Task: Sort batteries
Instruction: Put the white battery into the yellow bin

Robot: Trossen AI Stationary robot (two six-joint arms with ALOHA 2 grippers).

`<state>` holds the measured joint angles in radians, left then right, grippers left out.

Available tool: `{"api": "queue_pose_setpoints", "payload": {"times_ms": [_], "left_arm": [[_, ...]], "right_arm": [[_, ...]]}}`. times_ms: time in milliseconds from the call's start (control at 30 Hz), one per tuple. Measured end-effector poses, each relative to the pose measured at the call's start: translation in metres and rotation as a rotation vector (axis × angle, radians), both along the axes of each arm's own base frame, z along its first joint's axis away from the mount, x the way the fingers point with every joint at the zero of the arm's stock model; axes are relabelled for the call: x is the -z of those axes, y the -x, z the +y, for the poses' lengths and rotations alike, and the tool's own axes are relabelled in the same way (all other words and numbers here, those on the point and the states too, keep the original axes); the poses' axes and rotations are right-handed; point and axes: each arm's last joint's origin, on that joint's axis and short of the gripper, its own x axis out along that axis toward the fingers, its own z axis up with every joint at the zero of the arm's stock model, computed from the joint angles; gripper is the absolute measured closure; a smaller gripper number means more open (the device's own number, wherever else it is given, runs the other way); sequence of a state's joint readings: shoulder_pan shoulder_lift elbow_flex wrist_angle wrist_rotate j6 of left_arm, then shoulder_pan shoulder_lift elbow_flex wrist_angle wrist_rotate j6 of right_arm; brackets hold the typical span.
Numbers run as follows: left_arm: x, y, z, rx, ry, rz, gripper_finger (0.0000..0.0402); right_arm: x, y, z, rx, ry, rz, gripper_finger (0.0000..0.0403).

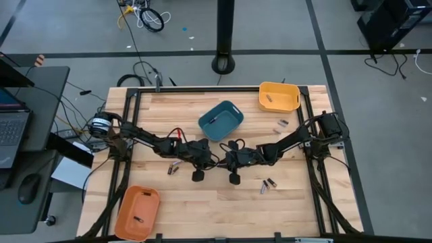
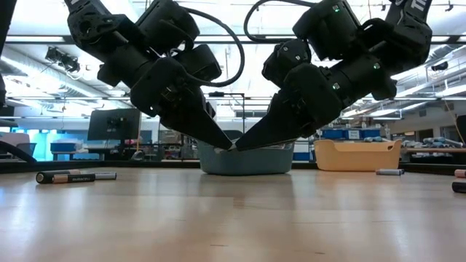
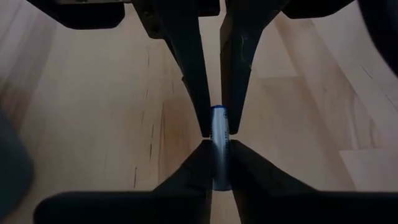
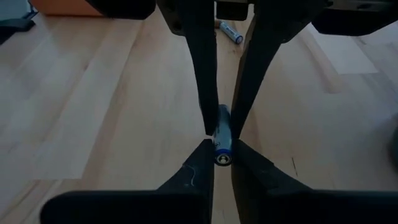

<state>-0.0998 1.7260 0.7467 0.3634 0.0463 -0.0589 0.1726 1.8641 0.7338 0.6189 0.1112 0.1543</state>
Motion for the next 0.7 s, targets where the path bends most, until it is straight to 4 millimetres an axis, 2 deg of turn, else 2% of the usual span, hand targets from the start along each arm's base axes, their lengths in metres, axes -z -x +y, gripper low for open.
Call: {"api": "queue_pose_setpoints", "payload": {"times_ms": [167, 400, 600, 700], "left_arm": [[-0.002, -0.001, 0.0, 0.001, 0.0, -0.024, 0.0324], [-0.01, -0.003, 0.0, -0.004, -0.037, -0.083, 0.0293], [-0.034, 0.0, 0.003, -0.035, -0.132, -0.178, 0.0277], [-0.042, 0.003, 0.003, -0.029, -0.156, -0.204, 0.0275]], "right_arm": [[-0.007, 0.002, 0.0, -0.002, 0.0, 0.003, 0.0358], [-0.035, 0.014, -0.002, -0.005, 0.01, 0.03, 0.0358], [-0.062, 0.035, -0.008, 0.048, 0.059, 0.102, 0.0358], [-0.08, 0.05, -0.017, 0.126, 0.096, 0.136, 0.0358]]}}
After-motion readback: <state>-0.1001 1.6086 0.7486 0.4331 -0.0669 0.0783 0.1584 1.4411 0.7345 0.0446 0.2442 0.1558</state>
